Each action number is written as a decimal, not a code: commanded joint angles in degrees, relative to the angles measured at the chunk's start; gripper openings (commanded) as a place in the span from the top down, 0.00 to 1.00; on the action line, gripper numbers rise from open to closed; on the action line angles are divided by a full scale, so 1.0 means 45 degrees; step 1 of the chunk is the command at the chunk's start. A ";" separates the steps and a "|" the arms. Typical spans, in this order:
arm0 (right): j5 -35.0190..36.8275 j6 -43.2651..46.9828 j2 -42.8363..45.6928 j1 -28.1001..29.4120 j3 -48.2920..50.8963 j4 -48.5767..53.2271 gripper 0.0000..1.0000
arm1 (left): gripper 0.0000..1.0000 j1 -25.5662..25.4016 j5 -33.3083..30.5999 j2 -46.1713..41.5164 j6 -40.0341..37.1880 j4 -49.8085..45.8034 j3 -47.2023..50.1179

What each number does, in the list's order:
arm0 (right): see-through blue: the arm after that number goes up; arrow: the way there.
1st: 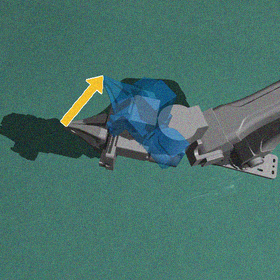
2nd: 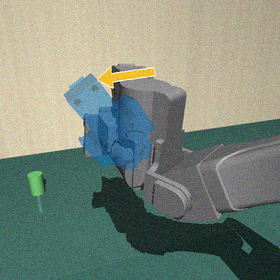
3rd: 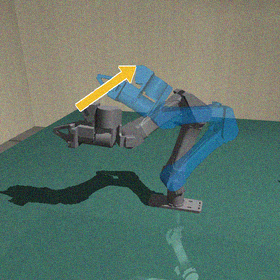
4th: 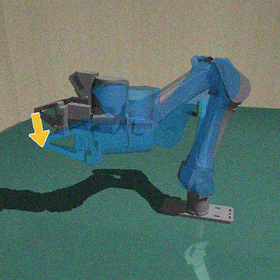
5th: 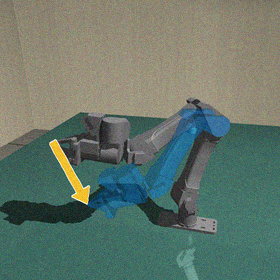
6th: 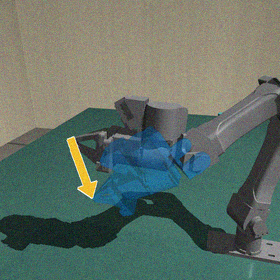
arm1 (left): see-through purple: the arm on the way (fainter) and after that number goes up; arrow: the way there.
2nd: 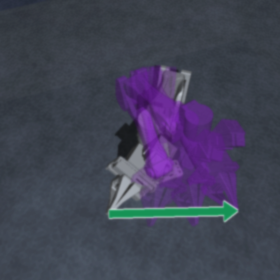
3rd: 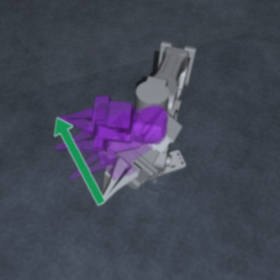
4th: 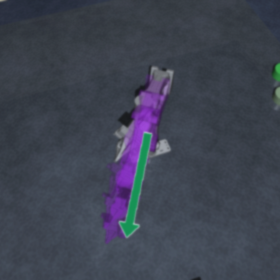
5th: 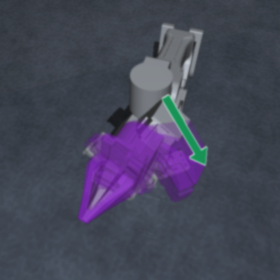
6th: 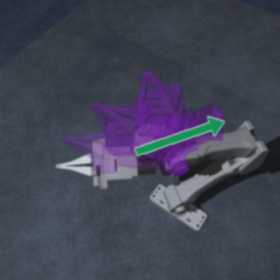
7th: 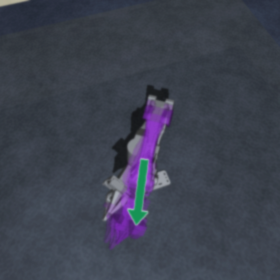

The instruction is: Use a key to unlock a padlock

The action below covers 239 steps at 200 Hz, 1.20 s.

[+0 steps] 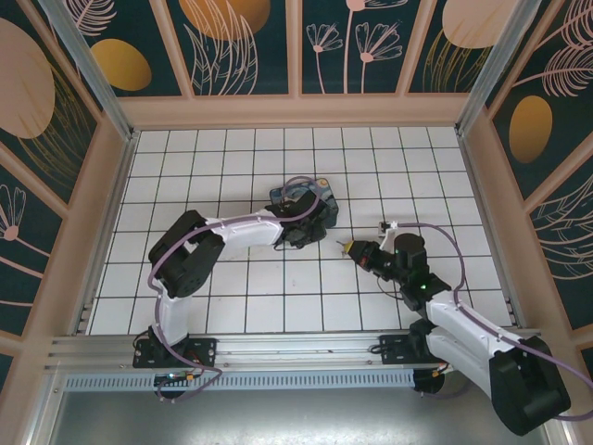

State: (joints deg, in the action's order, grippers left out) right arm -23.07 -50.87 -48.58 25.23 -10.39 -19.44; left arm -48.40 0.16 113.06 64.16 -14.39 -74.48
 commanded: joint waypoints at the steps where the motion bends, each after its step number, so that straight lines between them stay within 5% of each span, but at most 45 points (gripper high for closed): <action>1: 0.1423 0.0910 0.0539 0.0115 0.0222 -0.0589 1.00 | 0.72 0.0510 0.2669 -0.1009 0.0604 0.0596 -0.0192; 60: 0.1792 0.1298 0.1171 0.0707 -0.0209 -0.0722 1.00 | 0.73 0.1426 0.5264 -0.1789 0.1448 0.0391 -0.0647; 99: 0.3223 0.1189 0.0369 0.1983 -0.0266 -0.2919 1.00 | 0.73 0.1759 0.6468 -0.2229 0.2827 0.1152 -0.0482; 133: 0.4202 0.1565 -0.0111 0.2388 -0.0374 -0.4060 1.00 | 0.73 0.1980 0.6734 -0.2785 0.3952 0.1848 0.0012; 239: 0.3681 0.2009 -0.1726 0.2353 -0.1580 -0.4360 1.00 | 0.73 0.2163 0.6817 -0.3229 0.4551 0.2417 0.0262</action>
State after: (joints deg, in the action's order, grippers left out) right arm -7.51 -43.31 -56.16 35.64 -16.25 -37.52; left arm -39.51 29.61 101.21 83.24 -8.25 -73.58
